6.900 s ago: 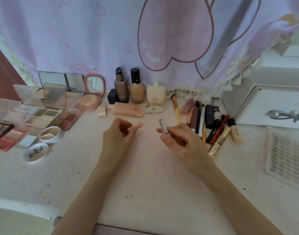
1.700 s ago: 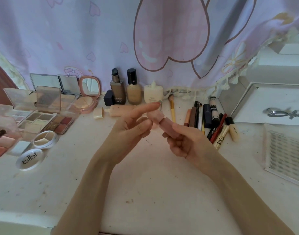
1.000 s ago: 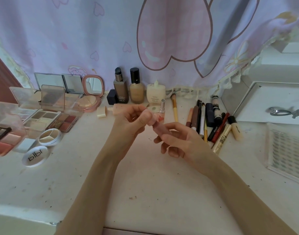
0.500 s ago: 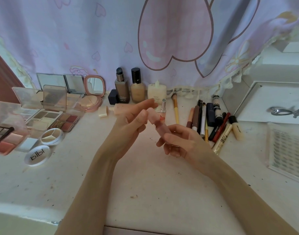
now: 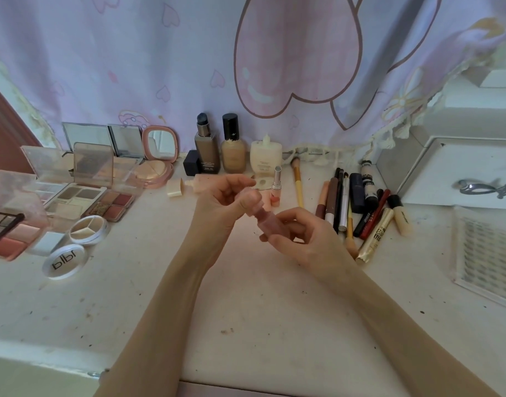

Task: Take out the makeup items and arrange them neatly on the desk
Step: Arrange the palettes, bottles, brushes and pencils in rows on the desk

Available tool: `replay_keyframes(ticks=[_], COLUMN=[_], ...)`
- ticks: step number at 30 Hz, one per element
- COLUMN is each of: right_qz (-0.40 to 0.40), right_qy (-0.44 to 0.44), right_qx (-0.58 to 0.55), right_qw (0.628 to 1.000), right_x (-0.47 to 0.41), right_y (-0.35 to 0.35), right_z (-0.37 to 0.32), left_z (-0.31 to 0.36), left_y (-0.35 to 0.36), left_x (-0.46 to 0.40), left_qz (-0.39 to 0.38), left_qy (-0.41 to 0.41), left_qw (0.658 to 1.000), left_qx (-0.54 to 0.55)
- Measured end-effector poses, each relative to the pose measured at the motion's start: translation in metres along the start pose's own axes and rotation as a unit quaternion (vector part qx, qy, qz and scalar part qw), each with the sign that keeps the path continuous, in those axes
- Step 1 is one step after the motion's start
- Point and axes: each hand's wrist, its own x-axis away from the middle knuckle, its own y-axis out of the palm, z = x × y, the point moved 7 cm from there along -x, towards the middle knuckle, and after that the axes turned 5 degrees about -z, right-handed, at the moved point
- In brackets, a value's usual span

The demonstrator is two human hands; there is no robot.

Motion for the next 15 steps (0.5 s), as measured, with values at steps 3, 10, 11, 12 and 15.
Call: replay_keyframes(ticks=[3,10,11,12,15], right_qz=[-0.005,-0.026,-0.018,-0.007,0.026], right_qy=[0.018,0.027,0.024,0.018,-0.007], right_qx=[-0.075,-0.139,-0.117,-0.094,-0.044], right_qw=[0.997,0.990,0.993,0.995,0.999], right_x=[0.000,0.001,0.002,0.002,0.003], right_y=[-0.002,-0.002,-0.002,-0.003,-0.007], right_z=[0.001,-0.002,-0.003,-0.004,-0.009], left_z=[-0.002,0.000,0.000,0.000,0.000], left_y=[0.008,0.002,0.001,0.002,0.003], left_x=[0.001,0.000,0.000,0.000,0.000], left_qz=[-0.097,-0.070,-0.063,-0.055,-0.029], left_qy=[-0.025,-0.003,0.000,0.007,0.017], left_qw=[0.995,0.997,0.998,0.998,0.999], left_qx=[0.003,0.016,0.014,0.011,0.005])
